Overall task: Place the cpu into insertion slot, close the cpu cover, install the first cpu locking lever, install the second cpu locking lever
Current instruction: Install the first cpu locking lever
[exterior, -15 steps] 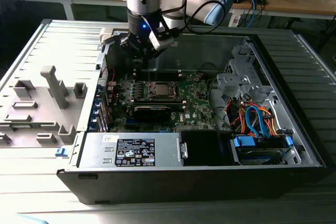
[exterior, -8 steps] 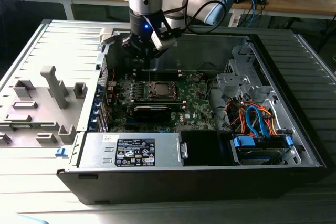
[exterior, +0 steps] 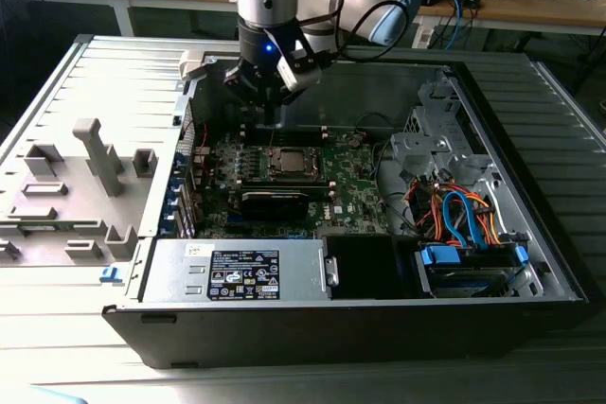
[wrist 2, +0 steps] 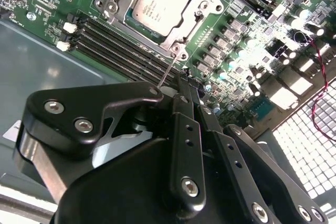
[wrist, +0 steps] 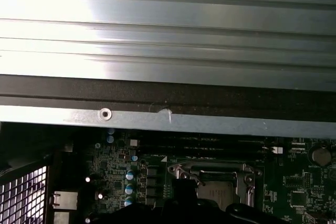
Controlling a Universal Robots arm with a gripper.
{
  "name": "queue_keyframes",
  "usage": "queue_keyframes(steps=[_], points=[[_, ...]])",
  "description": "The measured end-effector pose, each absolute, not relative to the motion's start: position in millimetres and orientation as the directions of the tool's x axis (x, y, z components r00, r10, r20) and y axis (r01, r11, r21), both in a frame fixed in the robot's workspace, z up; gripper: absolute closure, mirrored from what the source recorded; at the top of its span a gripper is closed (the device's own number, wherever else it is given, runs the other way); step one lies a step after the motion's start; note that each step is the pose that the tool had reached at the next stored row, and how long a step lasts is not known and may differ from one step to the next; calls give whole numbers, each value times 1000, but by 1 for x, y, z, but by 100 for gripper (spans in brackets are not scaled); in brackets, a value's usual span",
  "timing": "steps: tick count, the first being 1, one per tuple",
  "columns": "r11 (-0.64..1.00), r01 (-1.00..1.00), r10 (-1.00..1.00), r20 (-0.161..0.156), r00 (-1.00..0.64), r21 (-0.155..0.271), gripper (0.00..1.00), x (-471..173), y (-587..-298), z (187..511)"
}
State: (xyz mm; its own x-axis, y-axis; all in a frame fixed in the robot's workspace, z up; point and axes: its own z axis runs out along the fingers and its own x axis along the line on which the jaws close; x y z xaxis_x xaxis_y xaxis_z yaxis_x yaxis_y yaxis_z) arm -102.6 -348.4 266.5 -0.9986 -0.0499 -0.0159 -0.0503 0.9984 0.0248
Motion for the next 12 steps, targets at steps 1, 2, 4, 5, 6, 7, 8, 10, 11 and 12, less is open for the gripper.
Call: queue_keyframes(steps=[1,2,4,5,6,7,8,10,11,12], points=[[998,-50,-50,-16,-999,25,89,-102,-348,266],[998,-50,-50,-16,-999,25,89,-102,-348,266],[998,-50,-50,-16,-999,25,89,-101,-348,266],[998,-50,-50,-16,-999,25,89,-101,-348,266],[998,-50,-50,-16,-999,25,89,-100,-348,266],[998,-50,-50,-16,-999,25,89,-100,-348,266],[998,-50,-50,-16,-999,25,89,-100,-348,266],[998,-50,-50,-16,-999,25,89,-99,-348,266],[998,-50,-50,-16,-999,25,89,-98,-348,266],[998,-50,-50,-16,-999,25,89,-98,-348,266]])
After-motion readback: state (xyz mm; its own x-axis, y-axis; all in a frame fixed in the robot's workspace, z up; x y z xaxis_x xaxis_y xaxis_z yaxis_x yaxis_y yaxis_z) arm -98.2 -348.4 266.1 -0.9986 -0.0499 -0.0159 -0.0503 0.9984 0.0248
